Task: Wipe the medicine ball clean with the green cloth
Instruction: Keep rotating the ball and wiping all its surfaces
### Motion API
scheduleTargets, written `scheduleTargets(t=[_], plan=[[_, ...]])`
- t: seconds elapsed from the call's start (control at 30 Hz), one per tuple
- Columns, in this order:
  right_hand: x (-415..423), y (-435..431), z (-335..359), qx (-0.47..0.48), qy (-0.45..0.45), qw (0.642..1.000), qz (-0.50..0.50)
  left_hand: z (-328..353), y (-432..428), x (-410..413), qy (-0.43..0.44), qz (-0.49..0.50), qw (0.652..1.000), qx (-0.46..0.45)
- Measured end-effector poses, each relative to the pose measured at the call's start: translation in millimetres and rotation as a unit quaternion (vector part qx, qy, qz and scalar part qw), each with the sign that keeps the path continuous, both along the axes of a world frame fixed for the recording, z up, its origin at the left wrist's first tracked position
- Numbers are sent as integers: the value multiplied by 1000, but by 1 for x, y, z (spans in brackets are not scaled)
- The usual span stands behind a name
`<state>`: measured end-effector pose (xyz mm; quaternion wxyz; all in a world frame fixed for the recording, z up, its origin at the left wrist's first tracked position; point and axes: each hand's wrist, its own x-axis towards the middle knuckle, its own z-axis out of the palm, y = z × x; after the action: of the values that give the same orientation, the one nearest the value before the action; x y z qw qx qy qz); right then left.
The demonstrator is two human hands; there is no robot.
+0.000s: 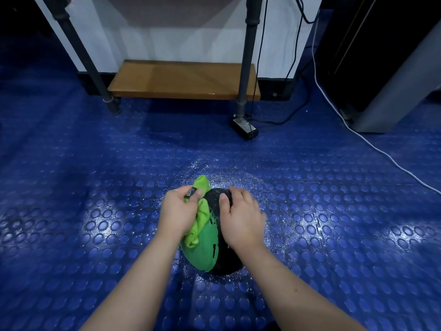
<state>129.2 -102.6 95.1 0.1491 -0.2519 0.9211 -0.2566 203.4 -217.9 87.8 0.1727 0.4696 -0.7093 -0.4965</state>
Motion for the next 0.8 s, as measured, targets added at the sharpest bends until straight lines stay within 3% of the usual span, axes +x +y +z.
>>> scheduleTargets(t=[0.1, 0.23, 0.3, 0.4, 0.53, 0.67, 0.8], plan=[[2, 2, -1, -8, 7, 1000, 7, -3, -9, 0, -28, 13, 999, 29], [-4, 14, -2, -21, 4, 1000, 17, 6, 31, 16, 68, -68, 984, -148], [-6, 20, -2, -29, -1, 999, 21, 1, 44, 26, 120, -118, 968, -188], [-1, 21, -3, -26, 5, 999, 25, -5, 33, 28, 141, -114, 975, -128], [1, 12, 0, -12, 13, 999, 33, -3, 10, 21, 85, -51, 995, -13], [0, 19, -1, -27, 42, 994, 98, -20, -14, 22, 32, 17, 992, 118], [-21, 34, -8, -88, -2, 981, 172, -37, 1, 29, 59, 78, 983, 154]])
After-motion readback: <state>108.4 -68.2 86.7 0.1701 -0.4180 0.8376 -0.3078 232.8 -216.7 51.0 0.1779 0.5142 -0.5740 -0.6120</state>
